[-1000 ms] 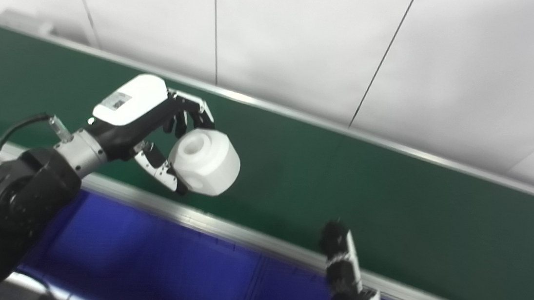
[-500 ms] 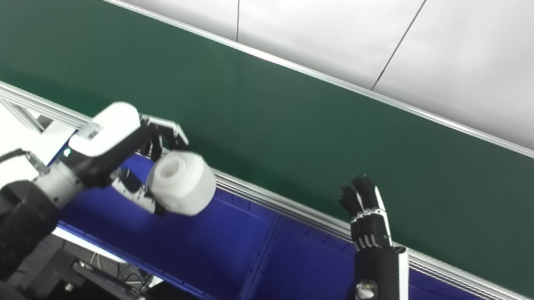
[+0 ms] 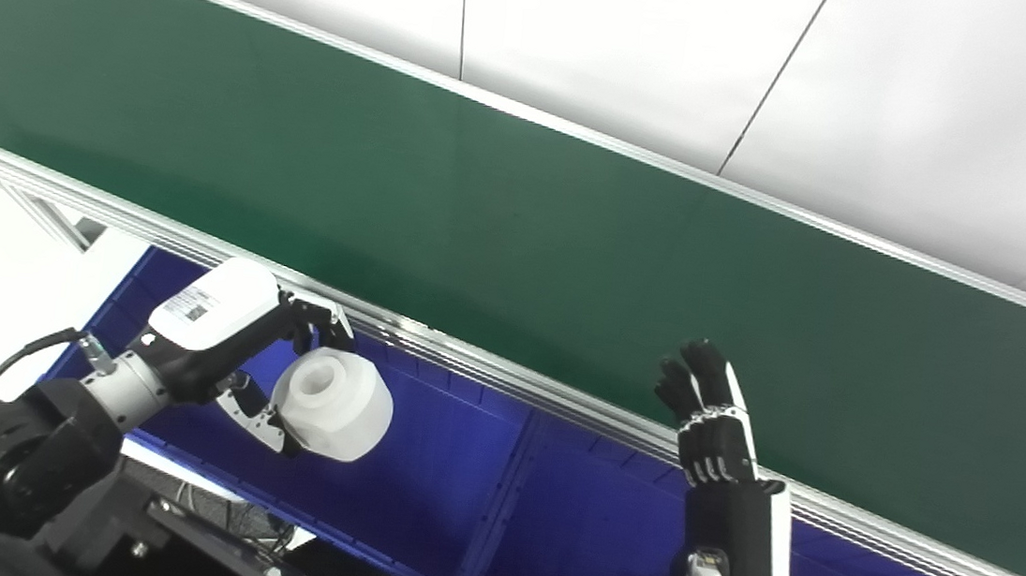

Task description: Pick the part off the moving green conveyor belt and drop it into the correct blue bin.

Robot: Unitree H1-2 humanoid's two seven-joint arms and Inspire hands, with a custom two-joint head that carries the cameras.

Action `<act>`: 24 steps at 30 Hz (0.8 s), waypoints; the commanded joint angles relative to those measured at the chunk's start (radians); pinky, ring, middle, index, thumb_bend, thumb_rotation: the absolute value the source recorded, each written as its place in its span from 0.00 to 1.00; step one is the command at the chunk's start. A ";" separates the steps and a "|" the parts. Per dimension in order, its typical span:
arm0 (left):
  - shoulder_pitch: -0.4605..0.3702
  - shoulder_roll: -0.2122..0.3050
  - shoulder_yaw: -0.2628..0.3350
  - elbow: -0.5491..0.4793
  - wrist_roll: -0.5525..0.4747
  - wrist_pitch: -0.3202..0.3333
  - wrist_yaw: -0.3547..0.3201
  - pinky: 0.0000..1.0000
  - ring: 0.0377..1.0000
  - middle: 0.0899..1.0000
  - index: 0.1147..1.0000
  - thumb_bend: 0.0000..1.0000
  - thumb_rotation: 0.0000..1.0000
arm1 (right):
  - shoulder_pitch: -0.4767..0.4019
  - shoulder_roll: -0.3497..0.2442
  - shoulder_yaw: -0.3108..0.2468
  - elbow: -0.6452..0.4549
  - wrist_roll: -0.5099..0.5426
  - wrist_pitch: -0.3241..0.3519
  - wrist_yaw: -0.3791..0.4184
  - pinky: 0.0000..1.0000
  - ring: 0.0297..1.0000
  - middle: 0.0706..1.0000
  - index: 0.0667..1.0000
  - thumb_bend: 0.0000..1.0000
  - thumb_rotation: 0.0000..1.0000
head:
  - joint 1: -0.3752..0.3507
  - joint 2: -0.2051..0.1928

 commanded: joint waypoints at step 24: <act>-0.095 0.010 -0.135 0.211 0.038 -0.026 0.135 0.43 0.45 0.44 0.42 0.52 0.00 | -0.010 0.008 0.006 -0.027 0.008 -0.006 0.014 0.86 0.89 0.91 0.91 0.85 0.94 | -0.018 -0.008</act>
